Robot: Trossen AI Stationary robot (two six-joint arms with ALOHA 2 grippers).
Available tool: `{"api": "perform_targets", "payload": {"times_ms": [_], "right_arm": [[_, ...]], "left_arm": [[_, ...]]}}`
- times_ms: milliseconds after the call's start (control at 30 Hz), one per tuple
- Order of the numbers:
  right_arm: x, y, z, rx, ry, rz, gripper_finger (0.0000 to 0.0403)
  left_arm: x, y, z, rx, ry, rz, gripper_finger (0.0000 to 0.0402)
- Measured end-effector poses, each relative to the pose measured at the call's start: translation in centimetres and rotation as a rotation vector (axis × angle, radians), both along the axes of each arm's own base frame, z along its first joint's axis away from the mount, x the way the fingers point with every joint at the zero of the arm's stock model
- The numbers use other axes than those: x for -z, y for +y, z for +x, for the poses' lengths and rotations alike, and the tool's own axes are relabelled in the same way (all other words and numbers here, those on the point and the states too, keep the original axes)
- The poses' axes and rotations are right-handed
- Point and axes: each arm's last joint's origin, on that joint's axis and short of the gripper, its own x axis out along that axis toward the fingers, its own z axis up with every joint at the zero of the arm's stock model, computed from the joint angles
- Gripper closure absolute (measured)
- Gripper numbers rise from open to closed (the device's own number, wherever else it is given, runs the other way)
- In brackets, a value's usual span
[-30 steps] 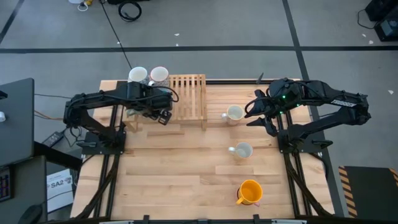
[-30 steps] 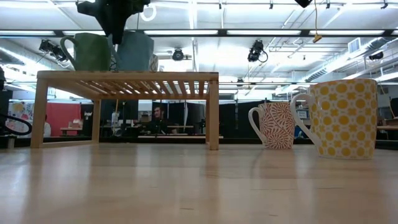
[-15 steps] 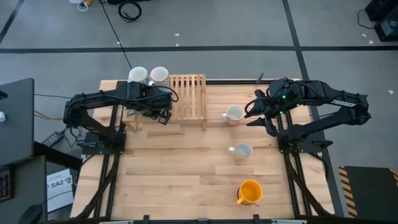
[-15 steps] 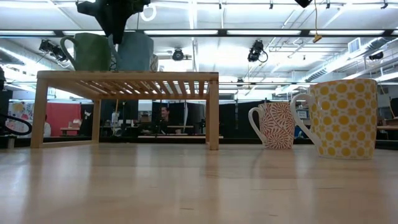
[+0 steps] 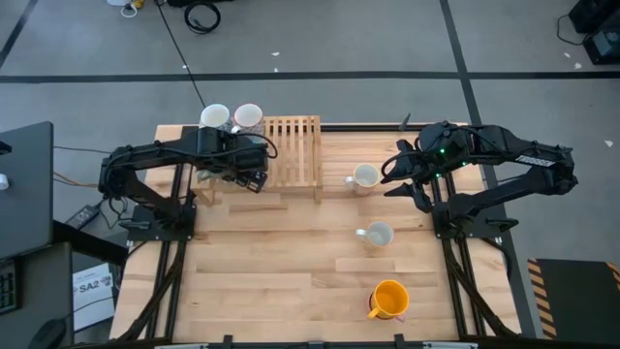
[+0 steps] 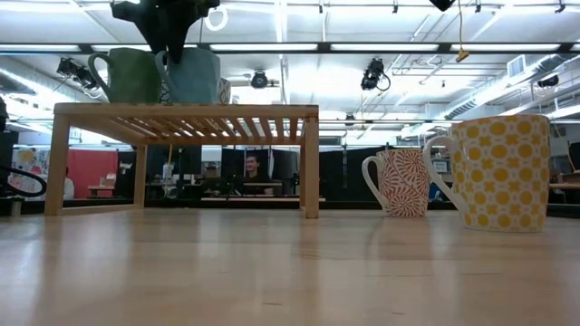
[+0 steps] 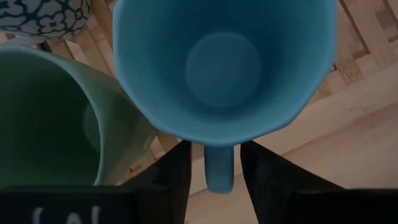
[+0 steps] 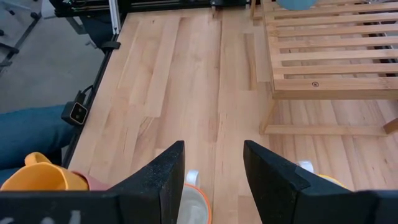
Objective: Place coffee mugs
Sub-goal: Put the white-orange patterned mug on the shelf
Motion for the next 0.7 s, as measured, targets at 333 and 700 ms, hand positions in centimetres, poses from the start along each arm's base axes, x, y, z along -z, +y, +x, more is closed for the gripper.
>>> {"api": "perform_targets", "payload": {"times_ms": [333,700], "right_arm": [[0.0,0.0,0.0,0.000,0.000,0.000,0.0233],[0.0,0.0,0.0,0.000,-0.001,0.000,0.0233]], "left_arm": [[0.0,0.0,0.0,0.006,0.000,0.000,0.0253],[-1.7,-0.3,-0.9,0.011,-0.075,0.012,0.0253]]}}
